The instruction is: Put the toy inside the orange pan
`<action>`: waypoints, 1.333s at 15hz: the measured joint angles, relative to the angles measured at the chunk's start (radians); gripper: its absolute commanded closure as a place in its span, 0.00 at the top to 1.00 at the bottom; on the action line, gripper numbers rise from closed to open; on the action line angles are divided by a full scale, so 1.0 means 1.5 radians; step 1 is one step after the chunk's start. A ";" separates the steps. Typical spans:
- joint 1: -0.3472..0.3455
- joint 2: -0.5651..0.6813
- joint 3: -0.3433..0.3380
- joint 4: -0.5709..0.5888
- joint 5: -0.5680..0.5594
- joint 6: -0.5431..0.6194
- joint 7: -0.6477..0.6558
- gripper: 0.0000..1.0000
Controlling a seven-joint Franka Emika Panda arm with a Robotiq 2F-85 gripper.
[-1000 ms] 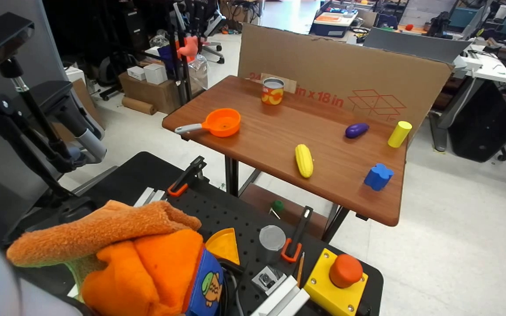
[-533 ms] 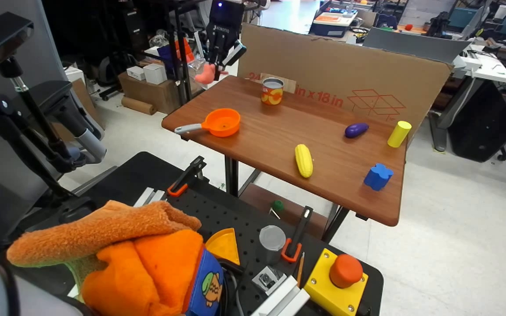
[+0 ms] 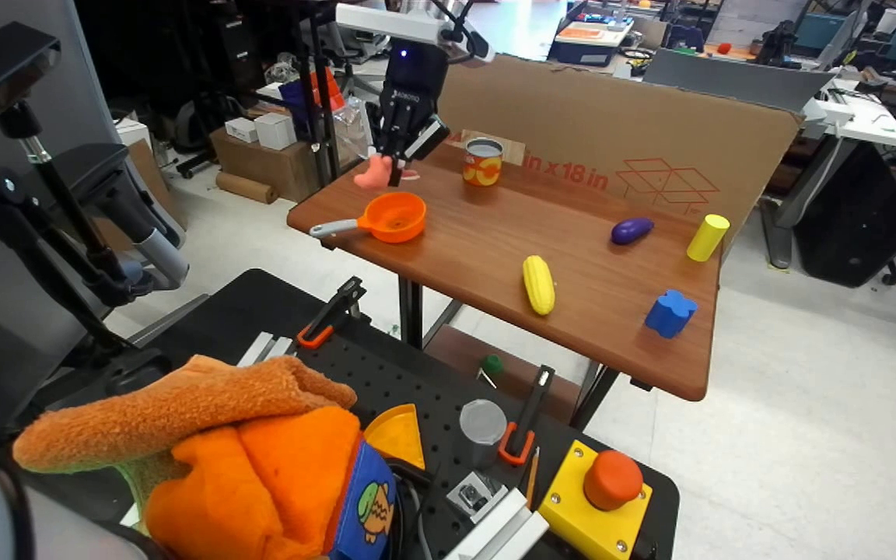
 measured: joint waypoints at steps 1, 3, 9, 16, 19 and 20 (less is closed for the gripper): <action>0.000 0.001 -0.002 -0.007 -0.002 0.000 0.007 0.04; 0.000 0.002 -0.006 -0.016 -0.002 -0.002 0.022 0.04; 0.000 0.014 -0.019 -0.023 -0.003 -0.027 0.043 0.47; 0.003 0.019 -0.018 -0.011 -0.012 -0.022 0.043 0.96; 0.006 0.019 -0.014 0.012 -0.013 -0.021 0.041 1.00; 0.007 0.019 -0.011 0.021 -0.013 -0.021 0.041 1.00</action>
